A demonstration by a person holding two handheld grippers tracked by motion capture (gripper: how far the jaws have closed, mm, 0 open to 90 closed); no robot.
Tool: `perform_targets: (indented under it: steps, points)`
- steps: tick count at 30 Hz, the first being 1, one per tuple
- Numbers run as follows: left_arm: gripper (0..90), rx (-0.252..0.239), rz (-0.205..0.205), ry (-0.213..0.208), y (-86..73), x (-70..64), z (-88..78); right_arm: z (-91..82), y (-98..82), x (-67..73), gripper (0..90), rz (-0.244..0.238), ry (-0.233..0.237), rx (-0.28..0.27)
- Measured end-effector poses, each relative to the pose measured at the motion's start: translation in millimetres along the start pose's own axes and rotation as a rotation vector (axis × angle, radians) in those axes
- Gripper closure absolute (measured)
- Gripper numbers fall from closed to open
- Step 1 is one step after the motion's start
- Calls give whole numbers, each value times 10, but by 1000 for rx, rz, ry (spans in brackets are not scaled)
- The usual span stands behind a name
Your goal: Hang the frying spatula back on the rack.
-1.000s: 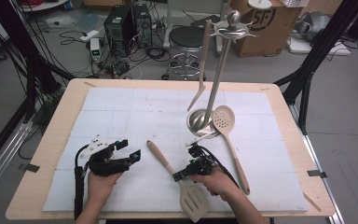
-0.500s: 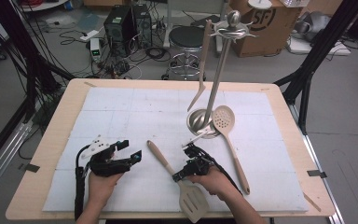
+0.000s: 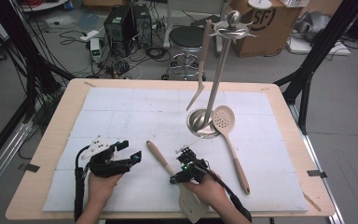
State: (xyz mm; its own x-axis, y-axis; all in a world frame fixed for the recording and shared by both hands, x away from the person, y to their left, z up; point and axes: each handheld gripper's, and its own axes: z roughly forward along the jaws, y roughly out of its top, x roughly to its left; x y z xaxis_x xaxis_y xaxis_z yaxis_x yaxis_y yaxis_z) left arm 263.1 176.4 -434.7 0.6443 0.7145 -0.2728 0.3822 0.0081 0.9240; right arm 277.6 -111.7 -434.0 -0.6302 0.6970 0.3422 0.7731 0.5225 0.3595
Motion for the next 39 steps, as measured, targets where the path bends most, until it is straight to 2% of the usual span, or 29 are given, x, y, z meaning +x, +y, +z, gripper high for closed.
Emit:
perform_targets:
  steps: [3, 6, 12, 16, 22, 32, 37, 39]
  points:
    - [263, 1, -1, 0, -3, -5, 5, 10, -41, 61, 755, -43, -76, -23]
    - [263, 4, 0, 1, -5, -13, 11, 9, -56, 33, 758, -31, -55, -36]
    - [263, 5, 1, -1, -4, -14, 23, 19, -59, 63, 759, -48, -77, -37]
    - [263, 6, 4, -2, -4, -23, 33, 24, -79, 80, 761, -79, -95, -50]
    - [263, 8, 3, 2, -3, -9, 29, 22, -129, 55, 769, -73, -81, -91]
    - [263, -1, -5, 2, -4, -10, 21, 21, -165, 56, 779, -70, -83, -119]
    - [264, 0, -5, 2, -5, 6, 12, 6, -186, -41, 788, -56, -13, -135]
    - [264, -4, -8, 3, -4, 12, 6, 2, -193, -74, 788, -66, 8, -143]
